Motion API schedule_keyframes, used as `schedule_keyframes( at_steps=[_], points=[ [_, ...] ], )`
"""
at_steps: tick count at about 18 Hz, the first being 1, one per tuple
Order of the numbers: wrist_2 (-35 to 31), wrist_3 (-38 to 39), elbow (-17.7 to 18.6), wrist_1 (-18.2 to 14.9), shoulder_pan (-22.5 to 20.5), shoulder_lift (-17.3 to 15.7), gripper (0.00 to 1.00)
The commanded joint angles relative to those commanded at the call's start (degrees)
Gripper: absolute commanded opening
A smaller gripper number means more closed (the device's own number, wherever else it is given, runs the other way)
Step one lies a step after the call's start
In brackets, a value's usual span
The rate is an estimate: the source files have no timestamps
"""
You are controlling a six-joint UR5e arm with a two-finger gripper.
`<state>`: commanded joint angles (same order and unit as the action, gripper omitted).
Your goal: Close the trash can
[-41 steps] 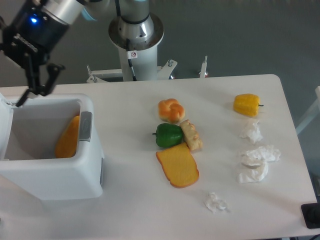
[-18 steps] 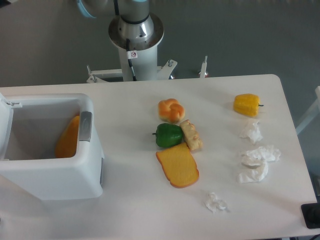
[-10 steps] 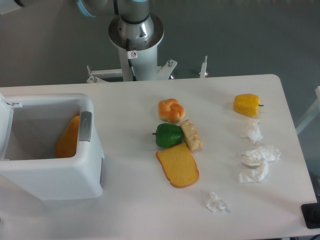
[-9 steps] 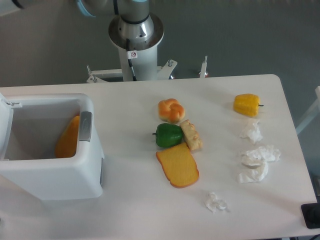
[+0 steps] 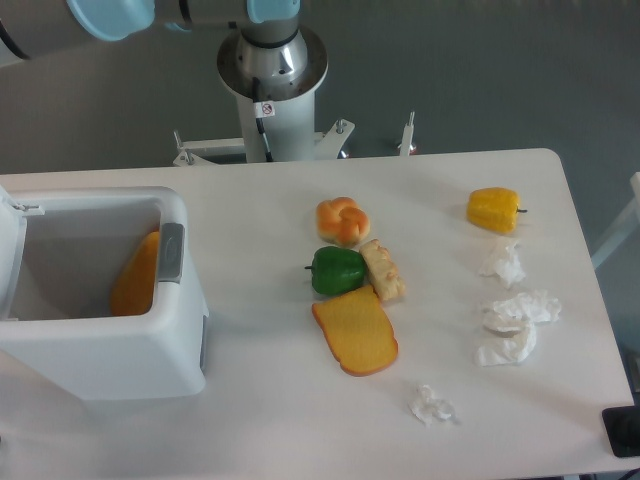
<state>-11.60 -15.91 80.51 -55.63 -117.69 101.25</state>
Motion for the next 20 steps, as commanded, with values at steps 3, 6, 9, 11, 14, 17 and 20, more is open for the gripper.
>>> schedule_keyframes(
  at_steps=[3, 6, 9, 11, 14, 17, 20],
  points=[
    [-0.09, 0.26, 0.44, -0.09, -0.09, 0.09, 1.0],
    [-0.18, 0.18, 0.88, 0.0, -0.09, 0.09, 1.0],
    [-0.61, 0.7, 0.97, -0.17, -0.09, -0.09, 1.0],
    [-0.7, 0.7, 1.67, -0.18, -0.18, -0.17, 1.0],
    [-0.79, 0.79, 1.84, -0.18, -0.18, -0.35, 1.0],
    [-0.97, 0.79, 1.85, -0.26, -0.26, -0.53, 1.0],
    [-1.49, 0.79, 2.02, -0.35, -0.26, -0.53, 1.0]
  ],
)
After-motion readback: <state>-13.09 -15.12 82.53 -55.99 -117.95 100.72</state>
